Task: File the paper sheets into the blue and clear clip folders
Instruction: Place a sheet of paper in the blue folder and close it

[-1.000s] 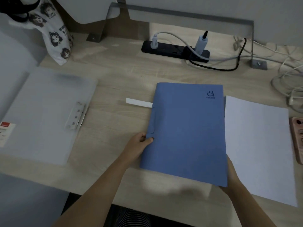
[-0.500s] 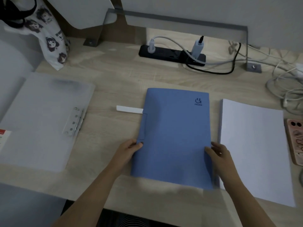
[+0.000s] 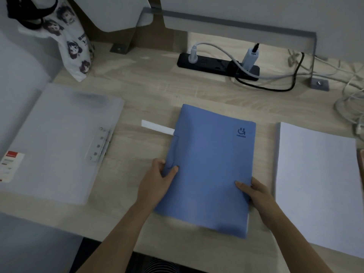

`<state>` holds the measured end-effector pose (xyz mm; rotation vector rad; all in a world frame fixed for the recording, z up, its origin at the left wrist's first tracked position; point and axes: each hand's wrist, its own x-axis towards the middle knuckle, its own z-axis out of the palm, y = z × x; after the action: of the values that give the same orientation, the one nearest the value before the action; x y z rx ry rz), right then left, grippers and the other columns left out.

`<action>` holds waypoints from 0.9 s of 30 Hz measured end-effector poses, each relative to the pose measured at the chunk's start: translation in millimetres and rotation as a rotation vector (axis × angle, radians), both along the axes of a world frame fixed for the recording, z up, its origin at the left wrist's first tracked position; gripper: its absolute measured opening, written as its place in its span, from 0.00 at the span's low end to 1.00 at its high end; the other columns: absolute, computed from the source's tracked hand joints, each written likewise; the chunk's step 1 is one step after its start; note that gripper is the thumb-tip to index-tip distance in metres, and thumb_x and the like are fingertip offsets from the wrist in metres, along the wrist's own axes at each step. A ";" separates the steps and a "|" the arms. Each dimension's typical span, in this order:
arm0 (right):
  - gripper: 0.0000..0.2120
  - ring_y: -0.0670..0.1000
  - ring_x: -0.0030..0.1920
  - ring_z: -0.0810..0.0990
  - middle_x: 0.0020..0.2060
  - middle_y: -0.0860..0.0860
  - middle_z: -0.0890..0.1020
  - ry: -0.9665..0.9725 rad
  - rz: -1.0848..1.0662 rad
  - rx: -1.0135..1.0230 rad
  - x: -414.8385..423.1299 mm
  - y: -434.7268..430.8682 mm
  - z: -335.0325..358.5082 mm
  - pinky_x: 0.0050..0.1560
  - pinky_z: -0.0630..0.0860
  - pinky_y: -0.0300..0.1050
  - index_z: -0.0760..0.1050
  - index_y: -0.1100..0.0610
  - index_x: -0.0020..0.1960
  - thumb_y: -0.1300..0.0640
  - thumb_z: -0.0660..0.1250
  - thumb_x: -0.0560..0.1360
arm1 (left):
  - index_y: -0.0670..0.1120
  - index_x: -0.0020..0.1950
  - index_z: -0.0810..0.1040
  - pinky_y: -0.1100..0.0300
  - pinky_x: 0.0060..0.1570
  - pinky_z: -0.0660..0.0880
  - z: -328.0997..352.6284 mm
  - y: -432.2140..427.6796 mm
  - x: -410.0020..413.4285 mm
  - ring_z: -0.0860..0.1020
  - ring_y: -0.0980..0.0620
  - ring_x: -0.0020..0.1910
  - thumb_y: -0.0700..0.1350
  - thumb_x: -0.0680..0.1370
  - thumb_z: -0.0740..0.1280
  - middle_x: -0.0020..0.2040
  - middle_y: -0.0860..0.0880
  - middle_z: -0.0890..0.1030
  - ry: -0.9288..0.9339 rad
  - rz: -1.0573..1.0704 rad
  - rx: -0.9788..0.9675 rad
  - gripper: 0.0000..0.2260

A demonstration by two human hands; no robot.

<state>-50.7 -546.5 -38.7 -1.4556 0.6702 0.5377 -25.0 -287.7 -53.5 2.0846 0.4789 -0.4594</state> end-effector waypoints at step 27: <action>0.15 0.52 0.54 0.81 0.56 0.51 0.82 -0.015 -0.015 -0.018 -1.7 -3.7 -13.2 0.53 0.77 0.46 0.74 0.53 0.61 0.58 0.65 0.75 | 0.35 0.59 0.72 0.68 0.21 0.68 -14.2 16.9 14.4 0.73 0.54 0.19 0.32 0.70 0.65 0.25 0.45 0.78 -0.239 -0.331 0.190 0.17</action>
<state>-52.5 -550.2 -51.8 -1.4691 0.6750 0.5097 -10.5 -270.8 -67.7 2.3778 0.0350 -0.3573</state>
